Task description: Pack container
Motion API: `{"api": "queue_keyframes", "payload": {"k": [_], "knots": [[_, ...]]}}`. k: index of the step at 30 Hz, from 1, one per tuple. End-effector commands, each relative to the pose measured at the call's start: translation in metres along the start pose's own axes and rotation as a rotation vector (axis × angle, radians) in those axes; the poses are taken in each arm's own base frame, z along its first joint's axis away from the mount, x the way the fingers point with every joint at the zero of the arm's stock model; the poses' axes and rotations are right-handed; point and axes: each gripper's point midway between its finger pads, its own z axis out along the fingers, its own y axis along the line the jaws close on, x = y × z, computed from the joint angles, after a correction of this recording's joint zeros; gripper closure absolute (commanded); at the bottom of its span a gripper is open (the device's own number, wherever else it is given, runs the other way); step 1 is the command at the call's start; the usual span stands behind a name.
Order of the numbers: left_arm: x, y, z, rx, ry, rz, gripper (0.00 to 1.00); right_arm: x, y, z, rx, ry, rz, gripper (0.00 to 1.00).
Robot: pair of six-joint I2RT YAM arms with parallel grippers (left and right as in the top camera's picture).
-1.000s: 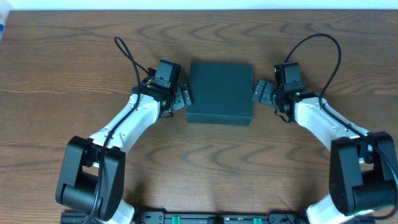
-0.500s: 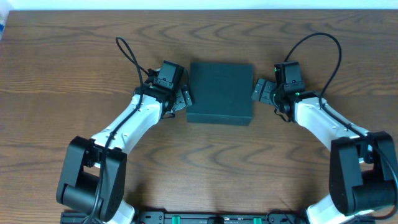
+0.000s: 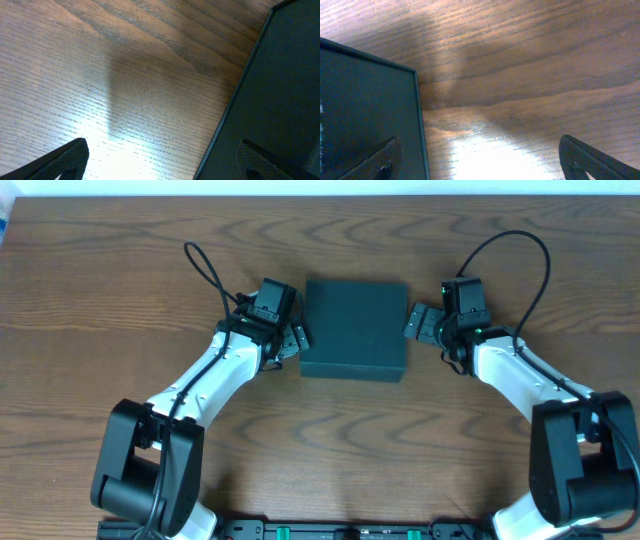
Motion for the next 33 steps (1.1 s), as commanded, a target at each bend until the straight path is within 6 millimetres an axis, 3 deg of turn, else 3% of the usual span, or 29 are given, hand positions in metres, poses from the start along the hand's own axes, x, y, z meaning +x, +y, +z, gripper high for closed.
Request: {"api": "queue_keyframes", "payload": {"k": [1,8,21,33], "knots": [[0.017,-0.013,0.002,0.034,0.055,0.018,0.05,0.004,0.008,0.003,-0.027,0.010,-0.015,0.01],[0.021,-0.019,0.002,0.032,0.049,0.038,0.05,-0.002,0.011,0.003,-0.040,-0.013,-0.014,0.01],[0.001,0.003,0.003,-0.036,-0.013,0.010,0.05,0.010,0.005,0.002,-0.016,0.035,-0.017,0.01],[-0.009,0.010,0.003,-0.048,-0.032,0.022,0.05,-0.009,0.017,-0.026,-0.063,-0.029,-0.020,0.01]]}}
